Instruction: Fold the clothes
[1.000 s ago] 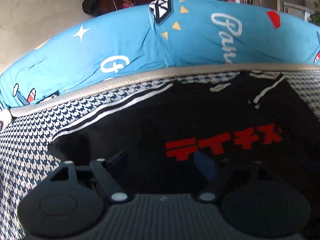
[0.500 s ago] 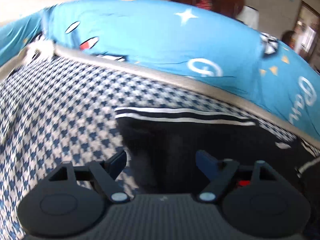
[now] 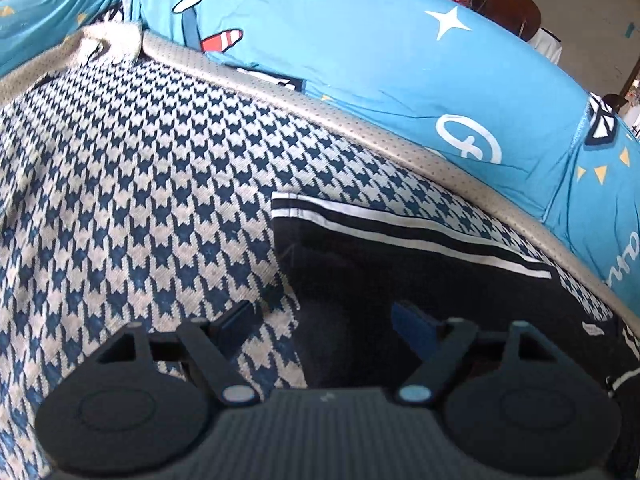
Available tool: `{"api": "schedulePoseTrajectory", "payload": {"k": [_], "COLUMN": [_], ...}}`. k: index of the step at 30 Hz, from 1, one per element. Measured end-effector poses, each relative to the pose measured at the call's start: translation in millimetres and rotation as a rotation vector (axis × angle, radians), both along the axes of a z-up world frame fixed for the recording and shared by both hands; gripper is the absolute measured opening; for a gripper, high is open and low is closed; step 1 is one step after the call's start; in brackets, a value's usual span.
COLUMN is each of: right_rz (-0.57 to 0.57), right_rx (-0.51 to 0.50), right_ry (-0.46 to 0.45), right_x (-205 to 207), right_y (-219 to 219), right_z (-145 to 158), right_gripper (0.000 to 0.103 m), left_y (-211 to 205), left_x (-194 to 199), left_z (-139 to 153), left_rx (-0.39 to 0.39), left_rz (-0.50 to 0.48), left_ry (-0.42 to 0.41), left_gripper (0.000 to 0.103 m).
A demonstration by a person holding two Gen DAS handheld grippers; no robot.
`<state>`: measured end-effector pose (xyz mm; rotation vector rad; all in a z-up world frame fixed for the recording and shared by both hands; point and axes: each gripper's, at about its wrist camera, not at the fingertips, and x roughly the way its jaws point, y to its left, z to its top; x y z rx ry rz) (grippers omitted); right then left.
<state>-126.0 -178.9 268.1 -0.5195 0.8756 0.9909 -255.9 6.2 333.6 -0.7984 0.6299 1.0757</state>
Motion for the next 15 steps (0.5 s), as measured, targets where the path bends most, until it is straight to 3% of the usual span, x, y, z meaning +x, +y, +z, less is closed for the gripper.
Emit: {"api": "schedulePoseTrajectory", "payload": {"k": [4, 7, 9, 11, 13, 15], "right_rz": [0.001, 0.002, 0.003, 0.003, 0.003, 0.003], "right_rx": [0.0, 0.0, 0.0, 0.001, 0.001, 0.002], "right_ry": [-0.001, -0.002, -0.004, -0.005, -0.006, -0.007], "right_x": [0.3, 0.4, 0.2, 0.0, -0.1, -0.2], "right_y": [0.4, 0.6, 1.1, 1.6, 1.6, 1.3], "right_z": [-0.3, -0.5, -0.5, -0.6, -0.6, -0.5], "right_gripper": [0.103, 0.103, 0.103, 0.103, 0.103, 0.103], "left_y": [6.6, 7.0, 6.6, 6.8, 7.1, 3.7], "left_x": [-1.3, 1.4, 4.1, 5.1, 4.4, 7.2], "left_z": [-3.0, -2.8, -2.3, -1.4, -0.9, 1.5], "left_rx": [-0.015, -0.011, 0.0, 0.006, -0.008, 0.006], "left_rz": [0.007, 0.0, 0.003, 0.009, 0.003, 0.004], "left_ry": [-0.026, -0.03, -0.016, -0.016, -0.058, -0.06], "left_gripper": [0.078, 0.07, 0.058, 0.034, 0.017, 0.015]}}
